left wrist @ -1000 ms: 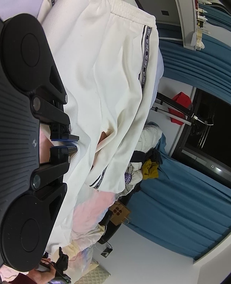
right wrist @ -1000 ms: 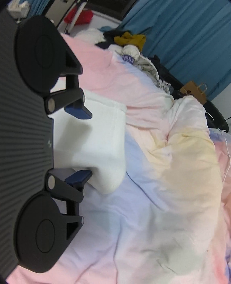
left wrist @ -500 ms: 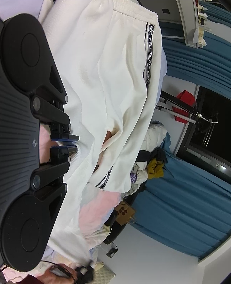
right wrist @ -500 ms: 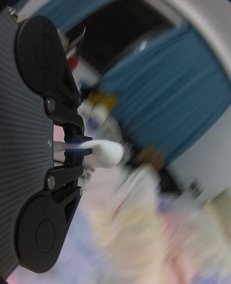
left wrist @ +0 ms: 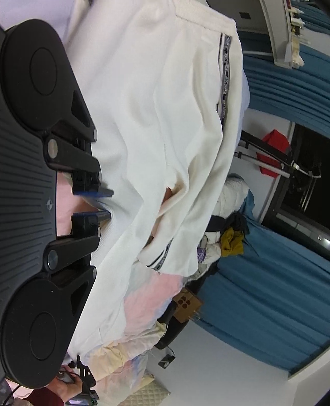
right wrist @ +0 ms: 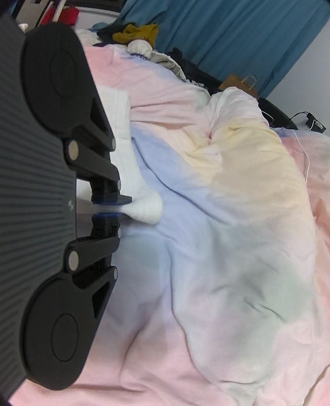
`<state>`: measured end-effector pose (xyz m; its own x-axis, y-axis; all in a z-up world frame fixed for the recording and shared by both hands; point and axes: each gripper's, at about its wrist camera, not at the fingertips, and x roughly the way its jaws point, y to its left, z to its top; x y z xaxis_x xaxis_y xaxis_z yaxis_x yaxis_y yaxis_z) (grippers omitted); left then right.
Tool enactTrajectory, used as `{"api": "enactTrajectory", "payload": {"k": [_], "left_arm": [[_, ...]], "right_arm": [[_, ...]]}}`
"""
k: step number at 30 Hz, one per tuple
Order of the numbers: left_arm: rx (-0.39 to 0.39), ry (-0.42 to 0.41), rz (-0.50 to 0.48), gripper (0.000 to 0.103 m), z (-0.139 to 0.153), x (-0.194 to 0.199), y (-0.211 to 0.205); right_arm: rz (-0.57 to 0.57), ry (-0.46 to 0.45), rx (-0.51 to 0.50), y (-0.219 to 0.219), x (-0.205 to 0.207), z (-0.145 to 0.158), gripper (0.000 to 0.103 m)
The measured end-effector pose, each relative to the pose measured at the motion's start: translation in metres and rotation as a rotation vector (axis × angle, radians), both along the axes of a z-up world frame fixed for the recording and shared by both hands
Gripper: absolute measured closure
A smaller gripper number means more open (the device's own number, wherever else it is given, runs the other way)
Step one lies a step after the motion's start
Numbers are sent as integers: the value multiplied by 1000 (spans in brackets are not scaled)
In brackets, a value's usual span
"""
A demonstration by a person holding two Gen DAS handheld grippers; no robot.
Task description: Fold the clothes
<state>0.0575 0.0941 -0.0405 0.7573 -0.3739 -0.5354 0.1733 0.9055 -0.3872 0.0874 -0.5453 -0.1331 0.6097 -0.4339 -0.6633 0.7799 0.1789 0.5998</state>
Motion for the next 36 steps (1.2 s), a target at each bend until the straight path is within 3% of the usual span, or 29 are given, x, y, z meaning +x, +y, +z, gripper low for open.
{"api": "enactTrajectory", "payload": {"k": [3, 5, 7, 12, 18, 23, 26, 28, 31, 35, 36], "left_arm": [[-12, 45, 54, 79, 6, -8, 9], [-70, 60, 106, 67, 11, -21, 25], [-150, 92, 176, 40, 13, -34, 48], [-386, 179, 335, 19, 4, -61, 102], [-575, 270, 500, 19, -34, -43, 139], [-632, 327, 646, 27, -56, -13, 162], [-695, 349, 702, 55, -63, -9, 180], [-718, 350, 718, 80, -62, -9, 191], [-705, 289, 724, 89, -41, -8, 208], [-719, 232, 655, 90, 1, -1, 232], [-690, 226, 644, 90, 8, -1, 233]], "right_arm": [[40, 0, -67, 9, 3, 14, 94], [67, 10, -112, 14, 4, 22, 94], [77, 18, -130, 17, 4, 27, 94], [71, 8, -102, 11, 4, 21, 94], [68, 5, -112, 14, 6, 21, 94], [74, 1, -130, 16, 9, 23, 94], [76, -10, -124, 15, 9, 22, 94], [73, -15, -116, 13, 9, 20, 94], [60, -33, -91, 10, 7, 15, 95], [41, -123, -85, 7, -1, 18, 96], [32, -139, -95, 7, -4, 21, 96]]}}
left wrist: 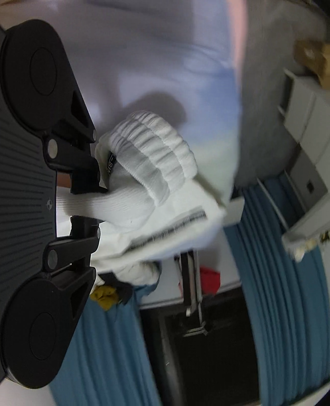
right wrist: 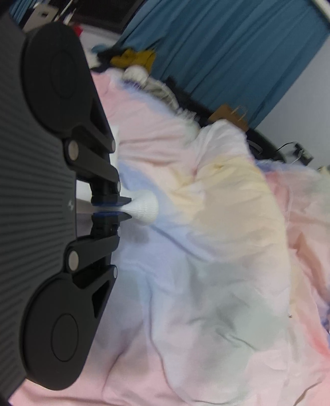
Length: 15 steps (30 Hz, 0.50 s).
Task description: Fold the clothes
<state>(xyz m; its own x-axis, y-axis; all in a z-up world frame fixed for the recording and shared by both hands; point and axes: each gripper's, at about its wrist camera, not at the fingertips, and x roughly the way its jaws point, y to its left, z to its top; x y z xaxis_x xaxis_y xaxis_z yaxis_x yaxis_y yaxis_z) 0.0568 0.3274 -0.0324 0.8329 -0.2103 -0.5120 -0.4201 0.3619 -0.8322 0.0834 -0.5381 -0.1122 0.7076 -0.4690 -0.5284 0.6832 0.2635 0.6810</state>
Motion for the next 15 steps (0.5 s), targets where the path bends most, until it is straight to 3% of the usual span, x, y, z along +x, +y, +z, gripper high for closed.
{"api": "enactTrajectory", "payload": {"k": [2, 4, 8, 10, 15], "left_arm": [[57, -2, -28, 90, 15, 0, 2], [89, 41, -51, 90, 11, -2, 4], [123, 230, -140, 89, -28, 4, 8], [95, 233, -153, 86, -37, 4, 12], [263, 209, -209, 74, -9, 2, 0]], "right_arm": [[-22, -5, -22, 1, -4, 5, 96], [-34, 49, -27, 0, -5, 5, 96], [-12, 191, 77, -9, -6, -16, 96], [9, 207, 118, -15, -9, -27, 95], [39, 180, 96, -11, -11, -15, 93]]}}
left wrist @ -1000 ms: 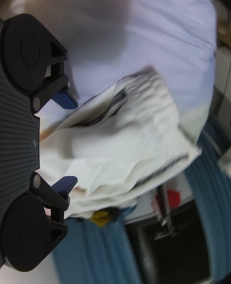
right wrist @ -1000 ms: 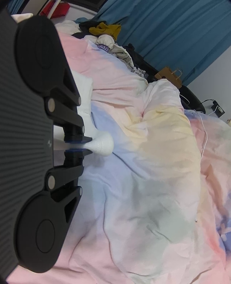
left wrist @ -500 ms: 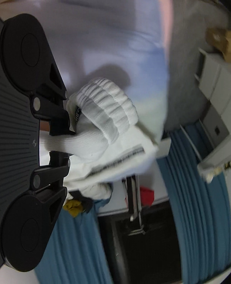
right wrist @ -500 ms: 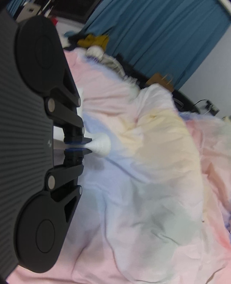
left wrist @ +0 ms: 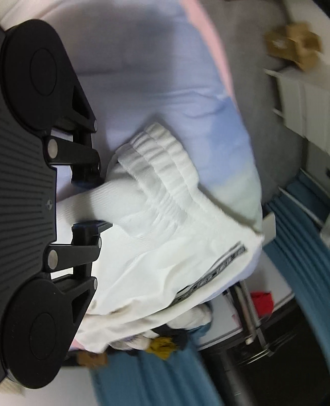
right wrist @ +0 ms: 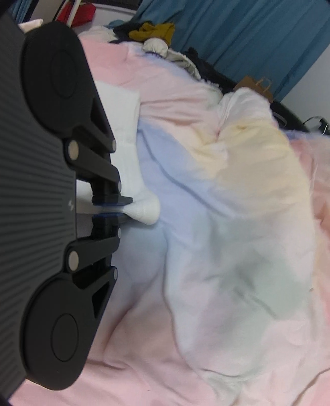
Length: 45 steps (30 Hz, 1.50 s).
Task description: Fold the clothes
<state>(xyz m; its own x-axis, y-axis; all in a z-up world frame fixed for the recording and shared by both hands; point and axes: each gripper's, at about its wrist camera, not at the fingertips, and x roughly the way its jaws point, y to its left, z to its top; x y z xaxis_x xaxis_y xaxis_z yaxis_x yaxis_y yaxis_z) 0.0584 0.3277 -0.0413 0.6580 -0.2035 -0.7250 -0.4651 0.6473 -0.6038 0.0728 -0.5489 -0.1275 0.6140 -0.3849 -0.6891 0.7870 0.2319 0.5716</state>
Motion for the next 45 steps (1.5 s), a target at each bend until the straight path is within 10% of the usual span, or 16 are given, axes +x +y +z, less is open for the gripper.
{"api": "enactTrajectory", "payload": {"k": [5, 9, 18, 26, 33, 45], "left_arm": [[199, -46, -13, 47, 31, -27, -17], [366, -116, -10, 32, 57, -64, -26], [624, -265, -130, 25, 97, -52, -109], [578, -336, -278, 25, 77, 20, -217], [466, -363, -414, 24, 19, 67, -291], [313, -400, -353, 23, -43, 115, -256]], "right_arm": [[16, 36, -93, 10, 4, 25, 80], [-9, 101, -277, 23, 3, 50, 35], [259, -38, -504, 81, 30, 93, 34], [664, -170, -537, 163, 63, 109, 34], [974, -192, -258, 196, 126, 64, 43], [851, -244, 12, 205, 280, -2, 43]]}}
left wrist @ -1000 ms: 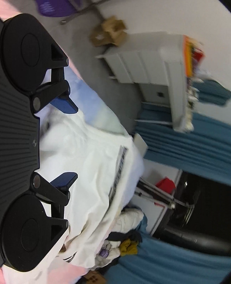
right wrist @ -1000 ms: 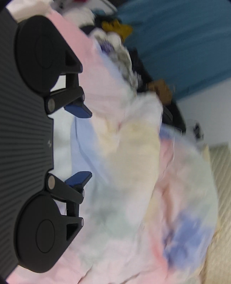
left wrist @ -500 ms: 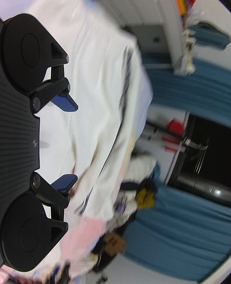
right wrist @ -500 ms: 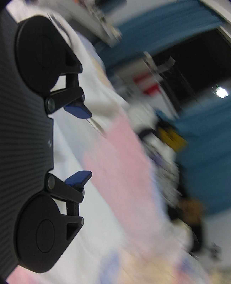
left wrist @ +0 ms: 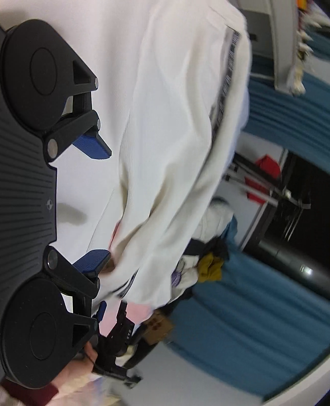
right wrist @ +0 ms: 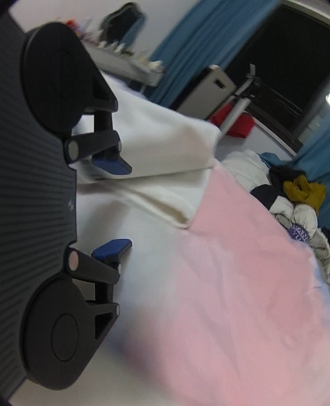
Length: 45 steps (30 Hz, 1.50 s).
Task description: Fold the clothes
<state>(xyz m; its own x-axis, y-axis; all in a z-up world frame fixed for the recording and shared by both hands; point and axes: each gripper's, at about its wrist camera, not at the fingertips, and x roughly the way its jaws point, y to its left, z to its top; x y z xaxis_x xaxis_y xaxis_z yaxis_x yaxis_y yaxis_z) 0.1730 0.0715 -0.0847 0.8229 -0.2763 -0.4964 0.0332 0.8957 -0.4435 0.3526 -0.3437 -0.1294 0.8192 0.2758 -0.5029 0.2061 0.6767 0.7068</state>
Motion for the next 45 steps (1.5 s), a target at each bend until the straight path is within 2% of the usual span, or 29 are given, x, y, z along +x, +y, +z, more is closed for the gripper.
{"api": "enactTrajectory", "payload": {"k": [2, 5, 6, 7, 10, 13, 17, 23, 25, 27, 29, 32, 38, 42, 45], "left_arm": [[-42, 15, -1, 23, -11, 8, 9], [-119, 13, -7, 23, -25, 17, 17], [-129, 10, -9, 23, -27, 19, 19], [-140, 6, -11, 23, -29, 22, 20], [-150, -2, -14, 23, -31, 23, 22], [-155, -6, -12, 24, -26, 18, 24], [-165, -14, -3, 24, -18, 10, 27], [-146, -34, 14, 24, -10, 2, 29], [-140, -29, 17, 24, -10, 3, 29], [-139, -23, 16, 24, -12, 5, 29], [-135, -19, 15, 24, -13, 6, 29], [-124, -15, 15, 24, -15, 7, 31], [-115, -14, 23, 24, -14, 3, 36], [-114, -5, 30, 24, -16, 3, 38], [-101, -3, 34, 24, -18, 4, 37]], "right_arm": [[-31, -9, 29, 3, 20, -10, 43], [-55, -47, -3, 12, 44, -10, 44], [-59, -48, -25, 15, 50, -8, 55], [-64, -32, -68, 19, 55, -4, 77], [-54, 20, -240, 36, 64, 19, 87], [-69, 12, -372, 45, 56, 57, 88], [-137, -20, -519, 30, 42, 121, 88], [-278, -67, -697, -29, 17, 235, 89], [-319, -46, -738, -51, 7, 262, 89], [-329, 8, -757, -70, -1, 273, 89], [-339, 36, -782, -83, -8, 275, 89], [-346, 30, -761, -92, -19, 270, 89], [-363, 39, -791, -84, -20, 255, 89], [-389, 75, -795, -90, -3, 239, 89], [-381, 105, -802, -97, 14, 214, 89]]}}
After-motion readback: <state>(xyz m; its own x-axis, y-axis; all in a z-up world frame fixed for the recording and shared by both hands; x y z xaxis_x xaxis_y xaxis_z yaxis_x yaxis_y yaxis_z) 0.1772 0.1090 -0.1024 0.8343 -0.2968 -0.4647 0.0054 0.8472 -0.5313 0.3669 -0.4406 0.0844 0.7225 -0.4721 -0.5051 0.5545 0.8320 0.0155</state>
